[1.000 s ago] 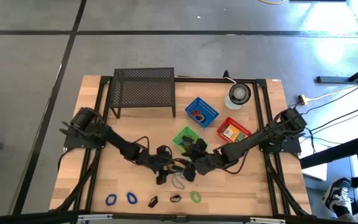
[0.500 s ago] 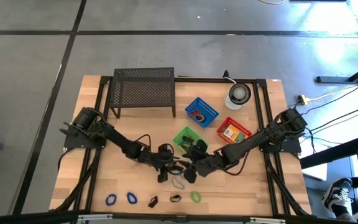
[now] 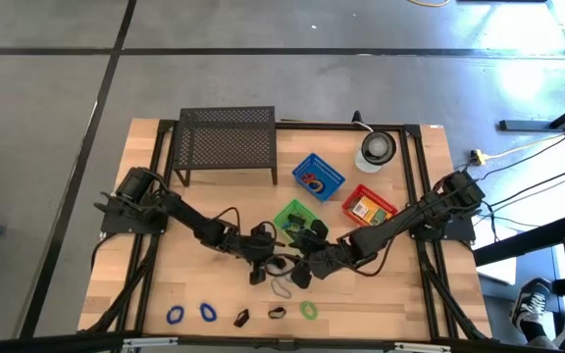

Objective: Pick & Place Office Desk Supplies
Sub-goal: Put the black rubber band into the green basket

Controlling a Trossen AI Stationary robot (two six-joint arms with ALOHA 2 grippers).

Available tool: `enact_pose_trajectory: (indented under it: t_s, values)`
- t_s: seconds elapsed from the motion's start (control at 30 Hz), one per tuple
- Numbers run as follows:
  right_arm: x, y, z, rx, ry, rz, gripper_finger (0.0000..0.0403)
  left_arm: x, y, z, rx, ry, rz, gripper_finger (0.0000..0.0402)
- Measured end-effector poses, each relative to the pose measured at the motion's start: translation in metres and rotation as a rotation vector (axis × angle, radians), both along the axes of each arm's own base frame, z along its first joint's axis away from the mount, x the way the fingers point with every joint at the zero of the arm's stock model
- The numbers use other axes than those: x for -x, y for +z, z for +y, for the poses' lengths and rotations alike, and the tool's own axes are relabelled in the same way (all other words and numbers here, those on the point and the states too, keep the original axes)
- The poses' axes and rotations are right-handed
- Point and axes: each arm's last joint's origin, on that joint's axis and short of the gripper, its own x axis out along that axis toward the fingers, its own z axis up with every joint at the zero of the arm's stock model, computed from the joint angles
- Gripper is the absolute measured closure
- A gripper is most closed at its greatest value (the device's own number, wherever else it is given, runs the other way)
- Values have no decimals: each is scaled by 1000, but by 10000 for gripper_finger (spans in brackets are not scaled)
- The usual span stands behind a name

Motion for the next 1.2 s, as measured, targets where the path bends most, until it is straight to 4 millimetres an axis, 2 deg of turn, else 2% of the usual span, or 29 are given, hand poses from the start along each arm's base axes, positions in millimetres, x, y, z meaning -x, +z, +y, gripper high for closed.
enact_pose_trajectory:
  t_s: [0.2, 0.33, 0.57, 0.73, 0.9, 1.07, 1.2]
  values:
    - [0, 0, 0, 50, 37, 9, 239, -2, 13, 8, 2, 13, -30, 395]
    - [-1, 4, -6, 79, 49, 8, 239, 0, 36, 13, -34, -9, -88, 395]
    - [-1, 26, -19, 131, 73, -35, 239, 15, 83, 22, -182, 38, -169, 392]
    - [-6, 28, -27, 167, 74, -52, 237, 23, 111, 28, -266, 91, -266, 392]
    - [-9, 28, -36, 187, 75, -43, 210, 26, 121, 30, -312, 109, -296, 391]
    - [-11, 28, -42, 220, 84, -35, 175, 26, 121, 30, -313, 95, -298, 391]
    - [-13, 29, -45, 221, 69, -40, 163, 26, 121, 29, -309, 86, -298, 391]
